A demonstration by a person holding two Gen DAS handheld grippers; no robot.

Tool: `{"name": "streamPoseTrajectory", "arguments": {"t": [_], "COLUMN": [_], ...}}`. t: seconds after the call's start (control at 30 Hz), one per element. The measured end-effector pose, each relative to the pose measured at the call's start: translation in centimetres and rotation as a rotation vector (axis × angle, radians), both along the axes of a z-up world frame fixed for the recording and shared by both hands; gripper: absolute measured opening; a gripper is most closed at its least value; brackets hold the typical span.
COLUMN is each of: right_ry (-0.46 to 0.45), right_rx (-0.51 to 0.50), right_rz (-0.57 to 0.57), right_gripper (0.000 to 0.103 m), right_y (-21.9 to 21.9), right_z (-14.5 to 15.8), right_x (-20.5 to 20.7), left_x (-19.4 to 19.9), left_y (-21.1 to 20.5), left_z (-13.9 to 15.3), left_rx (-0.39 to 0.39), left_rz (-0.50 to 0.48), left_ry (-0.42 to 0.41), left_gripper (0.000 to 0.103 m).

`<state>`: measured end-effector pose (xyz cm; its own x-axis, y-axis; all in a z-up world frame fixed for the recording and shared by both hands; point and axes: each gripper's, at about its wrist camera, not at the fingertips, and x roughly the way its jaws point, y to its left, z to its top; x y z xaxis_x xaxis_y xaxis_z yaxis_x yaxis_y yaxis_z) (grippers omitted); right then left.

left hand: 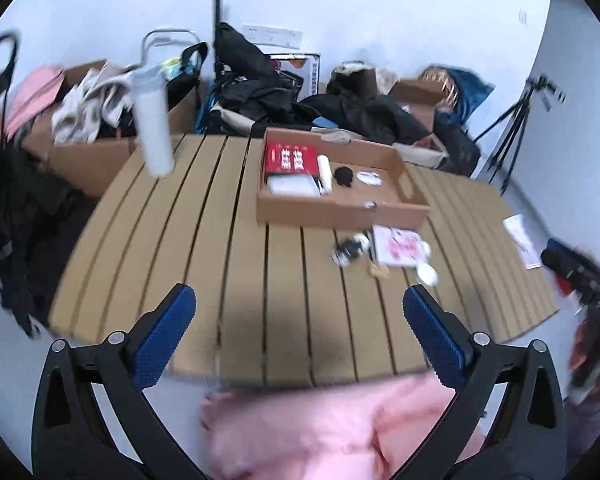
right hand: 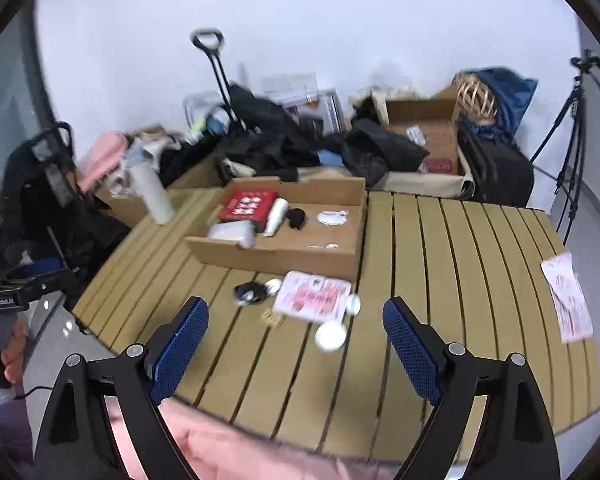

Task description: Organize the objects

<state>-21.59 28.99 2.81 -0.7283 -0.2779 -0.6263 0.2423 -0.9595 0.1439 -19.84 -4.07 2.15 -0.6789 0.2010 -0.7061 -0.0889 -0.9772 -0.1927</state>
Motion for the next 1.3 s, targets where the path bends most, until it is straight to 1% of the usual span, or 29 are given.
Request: {"name": "streamPoseTrajectory", "arguments": {"t": [0.03,0.07,0.1,0.13,0.17,0.23,0.33,0.4,0.47,0.53,0.6,0.63,0.67,0.77,0.87,0.9,0.97,1.0,1.03,1.07,1.1,1.13,1.27,1.3], "right_ry": [0.034,0.063,0.071,0.062,0.038,0.001,-0.073,-0.06,-0.049,-0.052,-0.071,-0.074,-0.082,-0.106,-0.124,-0.137,-0.158,-0.164,-0.174,-0.184,-0.193,-0.201,-0.215,-0.218], "right_rx": [0.0,0.019,0.049,0.074,0.092,0.077,-0.004,-0.022,-0.001,0.015,0.006,0.003,0.01,0.04,0.005,-0.007,-0.015,-0.014,-0.013,-0.016,-0.018,-0.02,-0.024,-0.025], "right_rz": [0.001,-0.018,-0.033,-0.027,-0.013,0.013,0.035,0.032,0.04,0.044,0.031,0.028,0.023,0.017,0.039,0.042,0.045,0.046,0.049,0.053,0.058,0.063,0.093,0.103], "right_gripper": [0.092,0.092,0.092,0.092,0.092,0.092,0.092,0.092,0.092,0.092,0.092,0.092,0.092,0.092,0.092,0.092,0.092,0.092,0.092,0.092,0.092,0.092,0.092,0.092], "right_y": [-0.1,-0.4,-0.8,-1.3,-1.7,-2.1,-1.9,-1.8,-2.1,-2.3,-2.2,-2.2,-2.2,-2.1,-1.7,-1.6,-1.6,-1.6,-1.7,-1.8,-1.9,-2.1,-3.1,-3.4], "right_z": [-0.7,-1.7,-2.7,-3.5,-4.5,-5.9,-7.0,-7.1,-7.3,-7.5,-7.9,-8.1,-8.4,-9.3,-10.1,-10.5,-11.4,-11.8,-12.2,-12.7,-13.1,-13.4,-14.3,-14.6], "right_x": [2.0,3.9,5.4,6.1,6.7,7.0,6.2,5.8,5.5,5.2,4.4,4.4,4.3,3.3,2.4,1.9,0.6,0.0,-0.7,-1.4,-2.1,-2.7,-4.6,-5.0], "left_x": [1.9,2.7,3.2,3.5,3.4,3.1,2.4,1.6,0.9,-1.1,-3.2,-5.1,-6.3,-10.9,-15.1,-16.1,-18.1,-19.1,-19.7,-20.2,-20.6,-20.6,-20.4,-20.3], "left_y": [-0.3,-0.3,-0.3,0.1,0.4,0.9,1.5,2.2,3.2,5.0,6.7,8.1,8.9,11.2,12.6,12.8,13.3,13.8,14.1,14.7,15.0,15.0,13.9,13.4], "left_z": [-1.0,-1.6,-2.2,-2.9,-3.2,-3.5,-3.8,-4.4,-5.3,-6.8,-8.2,-9.1,-9.8,-11.9,-13.9,-14.4,-15.4,-16.1,-16.6,-17.3,-17.9,-18.0,-17.5,-16.9], "left_rx": [0.009,0.002,-0.016,-0.053,-0.072,-0.086,-0.083,-0.077,-0.082,-0.11,-0.135,-0.145,-0.14,-0.147,-0.189,-0.187,-0.159,-0.167,-0.184,-0.214,-0.244,-0.239,-0.164,-0.129], "left_rz": [0.021,0.033,0.04,0.032,0.019,-0.003,-0.012,-0.036,-0.069,-0.115,-0.163,-0.209,-0.237,-0.287,-0.308,-0.316,-0.353,-0.366,-0.376,-0.396,-0.413,-0.419,-0.424,-0.415], "left_ry": [-0.001,-0.009,-0.023,-0.051,-0.066,-0.072,-0.068,-0.062,-0.046,-0.033,-0.034,-0.035,-0.039,-0.067,-0.083,-0.091,-0.101,-0.113,-0.126,-0.147,-0.169,-0.17,-0.165,-0.159], "left_gripper": [0.103,0.103,0.103,0.103,0.103,0.103,0.103,0.103,0.103,0.103,0.097,0.089,0.084,0.081,0.081,0.08,0.08,0.079,0.07,0.045,0.043,0.042,0.04,0.04]}}
